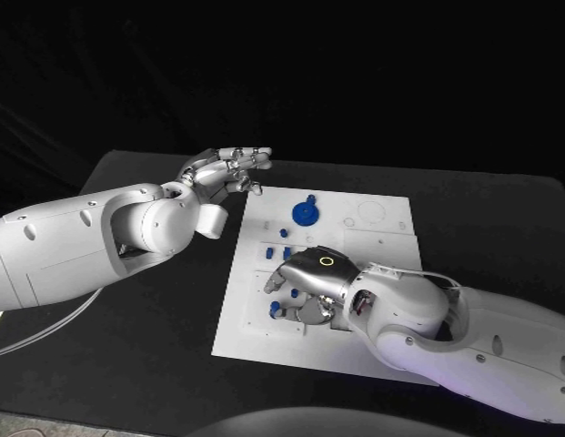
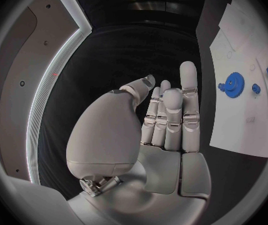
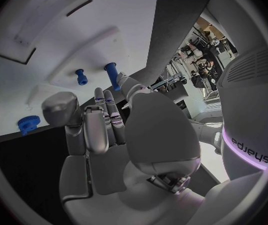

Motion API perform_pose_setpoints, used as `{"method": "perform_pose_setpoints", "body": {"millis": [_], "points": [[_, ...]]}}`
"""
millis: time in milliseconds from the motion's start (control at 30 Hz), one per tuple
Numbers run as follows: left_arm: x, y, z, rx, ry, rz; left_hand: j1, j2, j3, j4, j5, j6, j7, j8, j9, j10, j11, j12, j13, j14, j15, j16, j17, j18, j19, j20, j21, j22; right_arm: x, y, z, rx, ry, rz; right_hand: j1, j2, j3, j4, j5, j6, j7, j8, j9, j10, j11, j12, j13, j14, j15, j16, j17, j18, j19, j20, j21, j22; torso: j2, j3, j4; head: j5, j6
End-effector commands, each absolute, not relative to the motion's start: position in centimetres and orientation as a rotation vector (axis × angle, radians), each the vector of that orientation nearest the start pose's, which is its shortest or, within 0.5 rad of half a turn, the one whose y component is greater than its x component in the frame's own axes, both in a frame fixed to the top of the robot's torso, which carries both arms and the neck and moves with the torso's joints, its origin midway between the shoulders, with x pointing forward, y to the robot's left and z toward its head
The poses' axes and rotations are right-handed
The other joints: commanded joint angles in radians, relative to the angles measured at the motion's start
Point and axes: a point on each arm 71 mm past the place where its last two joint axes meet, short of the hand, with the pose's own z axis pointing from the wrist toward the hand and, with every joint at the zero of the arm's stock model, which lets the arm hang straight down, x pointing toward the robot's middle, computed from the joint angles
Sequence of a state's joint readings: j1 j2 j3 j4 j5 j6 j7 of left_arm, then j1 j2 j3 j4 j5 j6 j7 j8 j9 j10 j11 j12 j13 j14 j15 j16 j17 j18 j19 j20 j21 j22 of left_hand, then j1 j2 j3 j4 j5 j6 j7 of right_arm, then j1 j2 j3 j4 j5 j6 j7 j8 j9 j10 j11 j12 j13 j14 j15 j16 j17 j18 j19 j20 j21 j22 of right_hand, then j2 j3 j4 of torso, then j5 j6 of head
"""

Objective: Assemble the parts on the task board

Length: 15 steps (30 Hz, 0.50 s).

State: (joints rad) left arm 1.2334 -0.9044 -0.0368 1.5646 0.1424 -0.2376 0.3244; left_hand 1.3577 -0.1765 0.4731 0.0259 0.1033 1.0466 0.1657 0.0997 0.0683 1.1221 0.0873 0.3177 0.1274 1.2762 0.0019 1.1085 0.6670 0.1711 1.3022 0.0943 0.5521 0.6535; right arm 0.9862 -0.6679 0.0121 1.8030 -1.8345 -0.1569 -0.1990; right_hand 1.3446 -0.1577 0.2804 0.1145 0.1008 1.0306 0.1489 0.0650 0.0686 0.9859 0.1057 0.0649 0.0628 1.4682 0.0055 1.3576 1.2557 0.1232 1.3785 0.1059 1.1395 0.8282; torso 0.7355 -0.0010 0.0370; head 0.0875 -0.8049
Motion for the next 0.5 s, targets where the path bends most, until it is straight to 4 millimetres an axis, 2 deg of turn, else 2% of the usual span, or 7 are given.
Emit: {"method": "perform_pose_setpoints", "body": {"millis": [33,133,200,233,300,467,500], "points": [[48.7,22.4,-16.4,-1.275,1.437,-1.632,-0.004,0.010,-0.005,0.001,0.004,-0.005,0.000,0.006,0.000,-0.008,0.000,0.005,0.002,-0.006,-0.001,-0.005,-0.001,0.010,-0.002,0.002,-0.006,-0.002,36.2,-5.0,-20.9,-0.566,1.586,0.943,-0.001,-0.004,-0.060,0.013,0.018,-0.010,-0.004,-0.002,0.000,-0.013,0.002,0.010,0.002,0.041,0.008,-0.008,-0.006,0.007,-0.006,0.000,-0.009,-0.011,0.000,0.0011,0.0002,-0.005,0.003],[48.7,22.5,-16.4,-1.276,1.437,-1.630,-0.012,0.009,-0.012,0.006,0.002,-0.006,0.001,0.008,0.000,-0.010,0.001,0.009,0.003,-0.006,0.000,-0.005,-0.003,0.009,-0.002,0.003,-0.007,-0.003,36.2,-6.7,-20.3,-0.512,1.583,0.967,0.026,0.006,-0.161,0.042,0.022,-0.016,-0.010,-0.001,0.002,-0.017,0.001,0.025,0.003,0.038,0.008,-0.019,-0.021,0.011,-0.011,0.000,-0.025,-0.034,-0.002,-0.0005,-0.0005,-0.012,0.006],[48.6,22.6,-16.4,-1.276,1.437,-1.629,-0.012,0.009,-0.012,0.006,0.002,-0.006,0.000,0.008,0.000,-0.010,0.001,0.009,0.003,-0.006,0.000,-0.005,-0.003,0.010,-0.002,0.003,-0.007,-0.003,36.4,-8.2,-19.7,-0.454,1.602,0.978,0.035,0.010,-0.186,0.050,0.015,-0.016,-0.007,-0.001,0.002,0.004,-0.004,0.041,0.006,0.038,0.004,-0.020,-0.024,0.012,-0.010,-0.002,-0.027,-0.036,-0.001,-0.0020,-0.0001,-0.021,0.010],[48.6,22.6,-16.4,-1.277,1.437,-1.628,-0.012,0.009,-0.012,0.006,0.002,-0.006,0.000,0.008,0.000,-0.010,0.001,0.009,0.003,-0.006,0.000,-0.005,-0.003,0.010,-0.002,0.003,-0.007,-0.003,36.7,-9.2,-19.4,-0.407,1.616,0.985,0.047,0.020,-0.188,0.048,0.016,-0.014,-0.004,0.000,0.003,0.040,-0.012,0.062,0.011,0.037,-0.002,-0.022,-0.026,0.012,-0.009,-0.004,-0.027,-0.035,-0.002,-0.0025,-0.0009,-0.026,0.011],[48.6,22.7,-16.4,-1.277,1.436,-1.626,-0.012,0.009,-0.012,0.006,0.002,-0.006,0.000,0.008,0.000,-0.010,0.001,0.009,0.003,-0.006,0.000,-0.005,-0.003,0.010,-0.002,0.003,-0.007,-0.003,37.2,-11.5,-18.7,-0.291,1.644,0.999,0.062,0.050,-0.178,0.047,0.022,0.001,-0.003,0.005,0.006,0.214,-0.036,0.156,0.050,0.048,-0.018,0.008,0.013,0.002,0.012,-0.014,0.012,0.026,-0.002,-0.0032,-0.0037,-0.040,0.013],[48.5,22.9,-16.4,-1.278,1.434,-1.623,-0.011,0.010,-0.012,0.005,0.002,-0.006,0.000,0.008,0.000,-0.011,0.000,0.010,0.003,-0.006,0.000,-0.005,-0.003,0.010,-0.002,0.003,-0.007,-0.003,37.8,-17.1,-17.6,-0.043,1.709,0.935,0.040,0.045,-0.202,0.059,0.067,0.051,-0.036,0.034,0.017,0.402,-0.082,0.318,0.156,0.064,-0.057,0.056,0.073,-0.015,0.052,-0.054,0.084,0.130,-0.007,-0.0073,-0.0124,-0.069,0.020],[48.4,22.9,-16.4,-1.278,1.434,-1.623,-0.011,0.010,-0.012,0.005,0.002,-0.006,0.000,0.008,0.000,-0.011,0.000,0.010,0.003,-0.006,0.000,-0.005,-0.003,0.010,-0.002,0.003,-0.007,-0.003,37.9,-18.2,-17.6,-0.005,1.732,0.901,0.025,0.047,-0.213,0.066,0.073,0.055,-0.042,0.039,0.019,0.470,-0.088,0.582,0.435,0.064,-0.063,0.056,0.072,-0.017,0.055,-0.060,0.090,0.137,-0.008,-0.0079,-0.0143,-0.077,0.023]]}}
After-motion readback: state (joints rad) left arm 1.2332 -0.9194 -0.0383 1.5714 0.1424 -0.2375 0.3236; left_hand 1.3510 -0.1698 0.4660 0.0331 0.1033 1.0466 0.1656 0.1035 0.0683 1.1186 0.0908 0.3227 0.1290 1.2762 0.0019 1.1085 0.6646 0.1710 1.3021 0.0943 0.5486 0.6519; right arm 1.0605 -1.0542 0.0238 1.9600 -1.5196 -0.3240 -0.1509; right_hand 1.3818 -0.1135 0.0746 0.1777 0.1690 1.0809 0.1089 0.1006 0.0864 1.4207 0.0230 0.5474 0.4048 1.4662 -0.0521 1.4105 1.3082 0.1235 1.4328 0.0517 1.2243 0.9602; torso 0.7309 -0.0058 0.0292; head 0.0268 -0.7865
